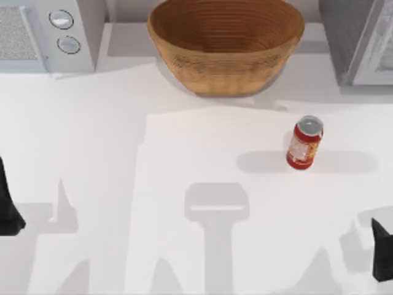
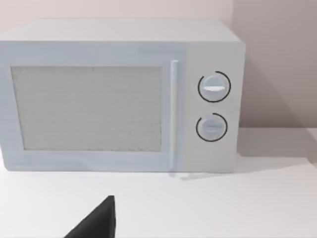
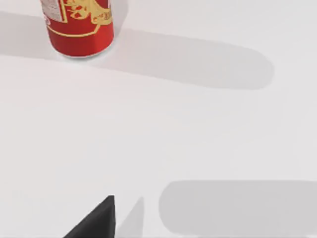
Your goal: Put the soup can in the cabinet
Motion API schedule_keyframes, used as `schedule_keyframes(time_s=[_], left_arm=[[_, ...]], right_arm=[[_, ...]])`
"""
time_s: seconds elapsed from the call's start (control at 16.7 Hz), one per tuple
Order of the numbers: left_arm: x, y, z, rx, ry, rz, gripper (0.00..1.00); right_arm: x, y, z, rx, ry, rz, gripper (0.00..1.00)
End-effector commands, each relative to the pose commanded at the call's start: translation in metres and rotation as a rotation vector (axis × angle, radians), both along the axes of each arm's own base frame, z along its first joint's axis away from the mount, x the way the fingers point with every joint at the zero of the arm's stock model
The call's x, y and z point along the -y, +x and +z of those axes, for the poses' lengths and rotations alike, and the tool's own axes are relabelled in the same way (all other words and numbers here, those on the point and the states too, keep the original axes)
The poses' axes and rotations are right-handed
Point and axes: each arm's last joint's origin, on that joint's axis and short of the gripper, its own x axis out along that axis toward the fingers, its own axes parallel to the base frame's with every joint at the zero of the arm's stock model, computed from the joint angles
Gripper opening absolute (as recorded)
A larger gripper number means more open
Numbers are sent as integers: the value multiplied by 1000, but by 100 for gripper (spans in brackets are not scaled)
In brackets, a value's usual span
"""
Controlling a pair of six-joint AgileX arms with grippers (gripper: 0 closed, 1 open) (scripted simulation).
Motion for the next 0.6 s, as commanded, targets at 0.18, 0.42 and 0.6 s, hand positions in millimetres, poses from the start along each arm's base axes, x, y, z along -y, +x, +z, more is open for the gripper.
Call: schedule_keyframes(time_s=[0.18,0.42,0.6], left_arm=[[0,0,0,0,0,0,100],[0,0,0,0,0,0,100],[0,0,0,0,0,0,100]], right_arm=[[-10,8,2,-6,-33,40,100],[-27,23,5,12,-68,78,100],[-41,36,6,44,-84,90,100]])
